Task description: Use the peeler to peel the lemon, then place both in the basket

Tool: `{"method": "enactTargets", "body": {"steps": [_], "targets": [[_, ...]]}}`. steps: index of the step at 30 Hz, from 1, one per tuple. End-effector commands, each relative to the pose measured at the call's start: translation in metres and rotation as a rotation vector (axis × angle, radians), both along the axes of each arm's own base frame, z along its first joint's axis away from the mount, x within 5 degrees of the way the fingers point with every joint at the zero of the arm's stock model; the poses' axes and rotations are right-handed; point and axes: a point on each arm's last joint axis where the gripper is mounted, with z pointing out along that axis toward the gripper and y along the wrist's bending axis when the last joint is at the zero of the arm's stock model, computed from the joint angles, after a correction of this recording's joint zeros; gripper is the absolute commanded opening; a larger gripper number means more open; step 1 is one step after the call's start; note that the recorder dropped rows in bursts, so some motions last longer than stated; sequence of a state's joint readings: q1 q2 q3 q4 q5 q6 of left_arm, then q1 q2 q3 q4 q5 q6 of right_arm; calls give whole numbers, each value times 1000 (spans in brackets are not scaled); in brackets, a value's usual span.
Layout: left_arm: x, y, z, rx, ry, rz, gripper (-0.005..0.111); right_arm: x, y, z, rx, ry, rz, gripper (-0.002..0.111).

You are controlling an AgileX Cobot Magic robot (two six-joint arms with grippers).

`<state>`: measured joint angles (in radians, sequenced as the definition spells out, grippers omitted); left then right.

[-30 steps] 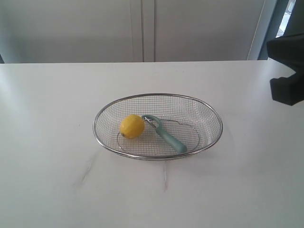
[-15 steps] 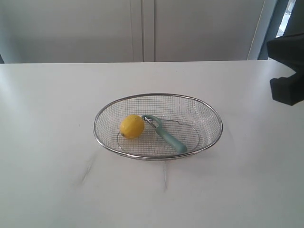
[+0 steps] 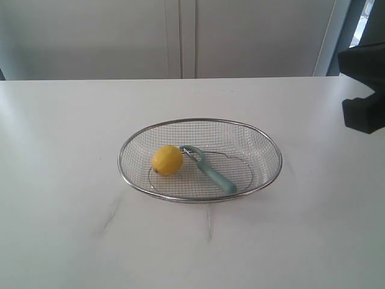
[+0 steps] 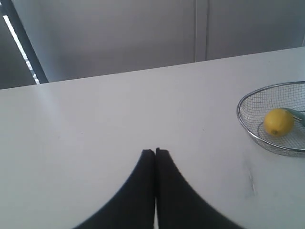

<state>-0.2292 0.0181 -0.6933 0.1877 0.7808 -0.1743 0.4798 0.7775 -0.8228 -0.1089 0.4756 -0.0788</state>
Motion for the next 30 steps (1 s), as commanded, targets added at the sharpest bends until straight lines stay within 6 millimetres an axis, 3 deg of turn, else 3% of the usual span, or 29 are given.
{"method": "enactTargets", "body": {"steps": [1,23,30], "targets": [[-2,0,-1,-5,-7,10,0,-1,-1,0,5,-7,-3,5],[2,-3,-2,-28,12,-14,0,-1,-1,0,5,-7,-3,5],[17,-14,-29,-99,42,-78,0,-1,-1,0,5,-7,-3,5]]}}
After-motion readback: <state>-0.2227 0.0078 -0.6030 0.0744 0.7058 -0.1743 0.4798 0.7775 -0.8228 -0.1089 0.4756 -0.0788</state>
